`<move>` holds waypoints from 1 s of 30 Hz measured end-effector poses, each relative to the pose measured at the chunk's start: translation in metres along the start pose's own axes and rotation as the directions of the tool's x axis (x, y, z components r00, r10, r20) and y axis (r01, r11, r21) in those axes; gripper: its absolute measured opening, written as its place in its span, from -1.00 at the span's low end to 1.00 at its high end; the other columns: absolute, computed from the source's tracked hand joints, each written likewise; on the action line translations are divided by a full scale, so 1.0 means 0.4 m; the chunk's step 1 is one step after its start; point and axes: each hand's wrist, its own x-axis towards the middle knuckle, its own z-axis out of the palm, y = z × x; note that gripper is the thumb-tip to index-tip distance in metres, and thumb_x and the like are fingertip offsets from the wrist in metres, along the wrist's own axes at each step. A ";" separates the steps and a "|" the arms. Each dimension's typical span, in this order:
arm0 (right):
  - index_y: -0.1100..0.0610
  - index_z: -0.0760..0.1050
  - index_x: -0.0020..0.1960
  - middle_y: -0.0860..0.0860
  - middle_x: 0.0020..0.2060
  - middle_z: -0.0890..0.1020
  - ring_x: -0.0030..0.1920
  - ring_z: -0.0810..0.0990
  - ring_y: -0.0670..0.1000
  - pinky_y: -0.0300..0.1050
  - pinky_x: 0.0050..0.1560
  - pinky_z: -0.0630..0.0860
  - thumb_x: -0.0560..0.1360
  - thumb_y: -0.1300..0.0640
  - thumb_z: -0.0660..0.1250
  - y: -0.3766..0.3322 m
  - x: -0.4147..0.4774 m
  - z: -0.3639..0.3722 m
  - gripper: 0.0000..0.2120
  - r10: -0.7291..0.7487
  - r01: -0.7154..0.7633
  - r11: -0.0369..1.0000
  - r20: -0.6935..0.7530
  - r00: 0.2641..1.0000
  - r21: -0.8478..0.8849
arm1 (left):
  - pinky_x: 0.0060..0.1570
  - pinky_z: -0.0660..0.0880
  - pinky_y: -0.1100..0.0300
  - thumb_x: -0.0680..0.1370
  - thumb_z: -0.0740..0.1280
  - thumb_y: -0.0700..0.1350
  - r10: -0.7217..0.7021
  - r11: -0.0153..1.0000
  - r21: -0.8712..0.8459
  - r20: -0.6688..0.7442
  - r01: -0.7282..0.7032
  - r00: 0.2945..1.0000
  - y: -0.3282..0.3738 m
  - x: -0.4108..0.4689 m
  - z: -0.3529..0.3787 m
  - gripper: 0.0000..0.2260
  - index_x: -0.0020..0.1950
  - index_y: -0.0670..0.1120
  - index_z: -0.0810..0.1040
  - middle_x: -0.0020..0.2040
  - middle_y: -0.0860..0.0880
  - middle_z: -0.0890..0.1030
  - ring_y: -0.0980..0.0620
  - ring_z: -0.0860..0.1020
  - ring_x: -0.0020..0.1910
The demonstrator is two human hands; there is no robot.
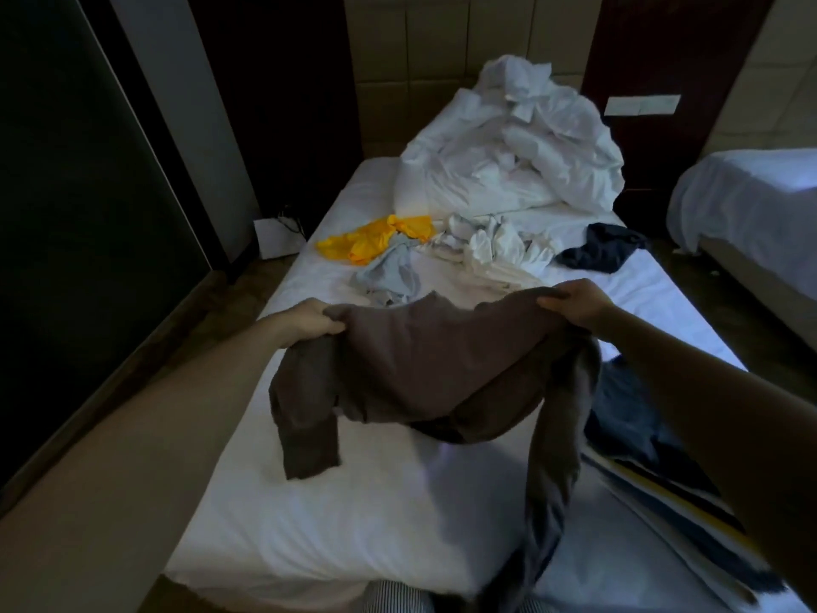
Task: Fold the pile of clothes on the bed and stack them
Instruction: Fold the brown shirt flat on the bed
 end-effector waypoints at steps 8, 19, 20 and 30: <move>0.35 0.57 0.01 0.28 -0.02 0.61 0.05 0.54 0.22 -0.14 -0.06 0.32 0.53 0.13 0.30 -0.175 0.249 -0.197 -0.74 -0.199 0.199 0.980 -0.315 0.928 -0.032 | 0.09 0.42 0.06 0.61 0.24 -0.08 0.157 0.959 -0.115 -0.541 -0.258 0.826 0.211 0.179 -0.220 -0.74 0.18 -0.20 0.56 0.12 -0.23 0.58 -0.23 0.51 0.14; 0.25 0.59 0.13 0.25 -0.01 0.58 0.05 0.53 0.21 0.03 0.14 0.40 0.51 0.18 0.32 -0.204 0.197 -0.238 -0.77 -0.371 0.361 0.928 -0.354 0.858 -0.098 | -0.02 0.41 0.12 0.61 0.25 -0.12 0.338 0.870 -0.055 -0.658 -0.491 0.672 0.180 0.066 -0.277 -0.83 0.10 -0.14 0.59 -0.05 -0.08 0.56 -0.04 0.51 -0.02; 0.26 0.60 0.10 0.27 -0.03 0.57 0.03 0.53 0.22 0.06 0.14 0.40 0.50 0.20 0.34 -0.177 0.172 -0.213 -0.78 -0.361 0.342 0.933 -0.314 0.878 -0.115 | -0.02 0.39 0.14 0.60 0.26 -0.13 0.368 0.884 -0.009 -0.605 -0.468 0.706 0.139 0.045 -0.256 -0.82 0.10 -0.17 0.59 -0.06 -0.08 0.56 -0.03 0.50 -0.05; 0.08 0.63 0.09 0.06 0.15 0.60 0.18 0.55 -0.08 -0.22 0.18 0.36 0.51 0.20 0.33 0.212 -0.183 0.225 -0.81 0.062 0.182 0.904 0.540 0.839 -0.386 | -0.29 0.29 0.23 0.55 0.25 -0.27 0.002 0.896 0.433 0.209 -0.095 0.978 -0.308 -0.087 0.182 -0.79 -0.29 -0.24 0.52 -0.37 -0.09 0.45 -0.03 0.45 -0.29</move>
